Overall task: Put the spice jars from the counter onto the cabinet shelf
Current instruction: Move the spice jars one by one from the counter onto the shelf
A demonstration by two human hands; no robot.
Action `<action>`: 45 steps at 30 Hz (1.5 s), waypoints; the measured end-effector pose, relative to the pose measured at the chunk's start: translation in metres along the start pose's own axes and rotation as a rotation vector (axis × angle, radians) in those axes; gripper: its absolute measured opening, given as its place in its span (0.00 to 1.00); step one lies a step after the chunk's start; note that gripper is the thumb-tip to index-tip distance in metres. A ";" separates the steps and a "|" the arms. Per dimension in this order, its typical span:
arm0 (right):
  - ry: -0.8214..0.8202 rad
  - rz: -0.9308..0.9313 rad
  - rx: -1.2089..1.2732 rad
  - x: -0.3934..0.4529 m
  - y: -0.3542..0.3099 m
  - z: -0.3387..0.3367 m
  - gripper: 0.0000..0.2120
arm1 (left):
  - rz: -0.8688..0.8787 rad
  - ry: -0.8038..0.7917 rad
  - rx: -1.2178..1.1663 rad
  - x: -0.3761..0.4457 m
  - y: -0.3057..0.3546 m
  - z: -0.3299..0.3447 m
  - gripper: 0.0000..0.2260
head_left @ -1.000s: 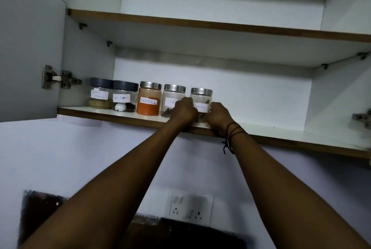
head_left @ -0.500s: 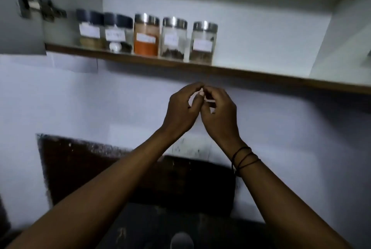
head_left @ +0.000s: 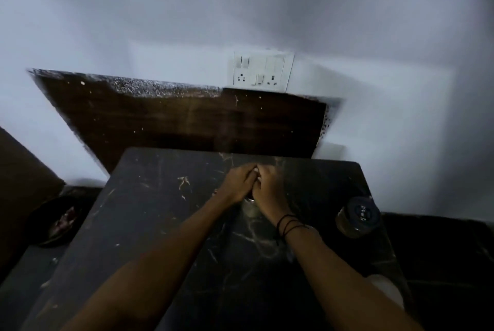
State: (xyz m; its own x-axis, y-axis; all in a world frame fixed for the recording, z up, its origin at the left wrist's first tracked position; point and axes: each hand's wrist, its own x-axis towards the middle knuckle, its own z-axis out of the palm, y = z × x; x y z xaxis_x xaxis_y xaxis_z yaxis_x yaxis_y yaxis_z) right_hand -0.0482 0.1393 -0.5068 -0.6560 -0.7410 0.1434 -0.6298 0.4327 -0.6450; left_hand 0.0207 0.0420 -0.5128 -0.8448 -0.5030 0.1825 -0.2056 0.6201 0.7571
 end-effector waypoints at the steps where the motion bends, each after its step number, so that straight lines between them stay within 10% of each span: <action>1: -0.022 0.010 -0.035 -0.006 0.009 0.010 0.14 | -0.024 -0.034 -0.002 -0.006 -0.010 0.008 0.10; 15: -0.049 0.098 -0.018 -0.034 0.039 0.050 0.27 | -0.323 -0.103 -0.376 -0.019 -0.039 0.037 0.16; 30: -0.071 0.224 0.796 -0.029 0.040 0.005 0.22 | -0.462 0.230 -0.722 -0.038 -0.037 0.008 0.09; 35: -0.168 0.408 1.166 -0.030 0.039 -0.005 0.13 | -0.537 0.011 -1.015 -0.048 -0.011 0.000 0.22; 45: -0.030 0.609 1.039 -0.062 0.018 0.000 0.18 | -0.570 -0.088 -0.901 -0.063 0.029 0.009 0.27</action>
State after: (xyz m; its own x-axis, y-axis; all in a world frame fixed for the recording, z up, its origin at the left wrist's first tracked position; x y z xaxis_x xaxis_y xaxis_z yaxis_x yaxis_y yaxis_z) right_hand -0.0188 0.1927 -0.5274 -0.7109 -0.5764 -0.4030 0.4243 0.1055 -0.8994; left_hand 0.0635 0.0969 -0.5077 -0.7793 -0.5109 -0.3630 -0.1705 -0.3845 0.9073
